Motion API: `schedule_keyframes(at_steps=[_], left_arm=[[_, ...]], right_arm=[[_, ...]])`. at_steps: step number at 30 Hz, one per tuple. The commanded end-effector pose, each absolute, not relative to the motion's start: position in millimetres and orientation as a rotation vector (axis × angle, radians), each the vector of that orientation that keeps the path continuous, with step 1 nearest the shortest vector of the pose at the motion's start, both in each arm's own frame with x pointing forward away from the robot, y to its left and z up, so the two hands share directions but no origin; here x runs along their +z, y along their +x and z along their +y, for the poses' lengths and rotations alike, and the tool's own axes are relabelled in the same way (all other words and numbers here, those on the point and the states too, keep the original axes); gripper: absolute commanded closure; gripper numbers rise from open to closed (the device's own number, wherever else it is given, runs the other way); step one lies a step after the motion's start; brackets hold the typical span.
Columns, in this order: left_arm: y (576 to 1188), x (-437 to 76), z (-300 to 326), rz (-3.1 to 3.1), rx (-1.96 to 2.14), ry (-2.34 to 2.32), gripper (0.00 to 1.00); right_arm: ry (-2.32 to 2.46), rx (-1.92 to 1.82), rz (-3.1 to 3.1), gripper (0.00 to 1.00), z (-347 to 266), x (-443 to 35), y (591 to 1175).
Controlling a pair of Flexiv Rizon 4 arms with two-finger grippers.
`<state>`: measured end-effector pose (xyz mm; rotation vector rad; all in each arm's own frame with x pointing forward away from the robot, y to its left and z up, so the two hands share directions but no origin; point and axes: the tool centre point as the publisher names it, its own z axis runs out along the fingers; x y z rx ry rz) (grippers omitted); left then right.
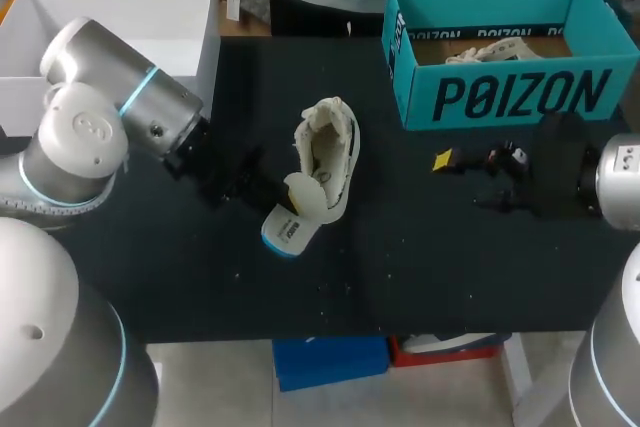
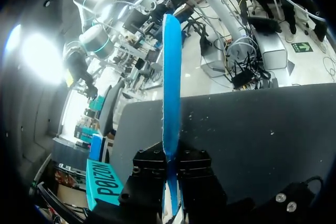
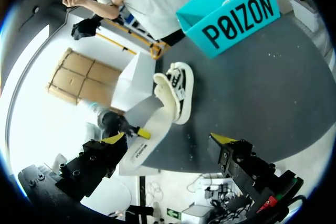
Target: Take the shoe out of the shoebox, open the shoe tongue, remove and reinsert the insole, then place the shoe into the shoebox
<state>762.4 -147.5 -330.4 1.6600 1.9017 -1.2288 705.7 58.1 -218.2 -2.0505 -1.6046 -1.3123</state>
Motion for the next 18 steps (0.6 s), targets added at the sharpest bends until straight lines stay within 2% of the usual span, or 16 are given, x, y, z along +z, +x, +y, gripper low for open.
schedule_keyframes(at_steps=[1,18], left_arm=[[789.1,-338.0,-161.7,1.892,-1.263,1.698,1.0],[840.1,-357.1,-184.8,1.934,-1.198,1.787,1.0]], right_arm=[[-2.046,-1.313,-1.604,0.0,56.5,-217.1,704.5],[-2.046,-1.313,-1.604,0.0,56.5,-217.1,704.5]])
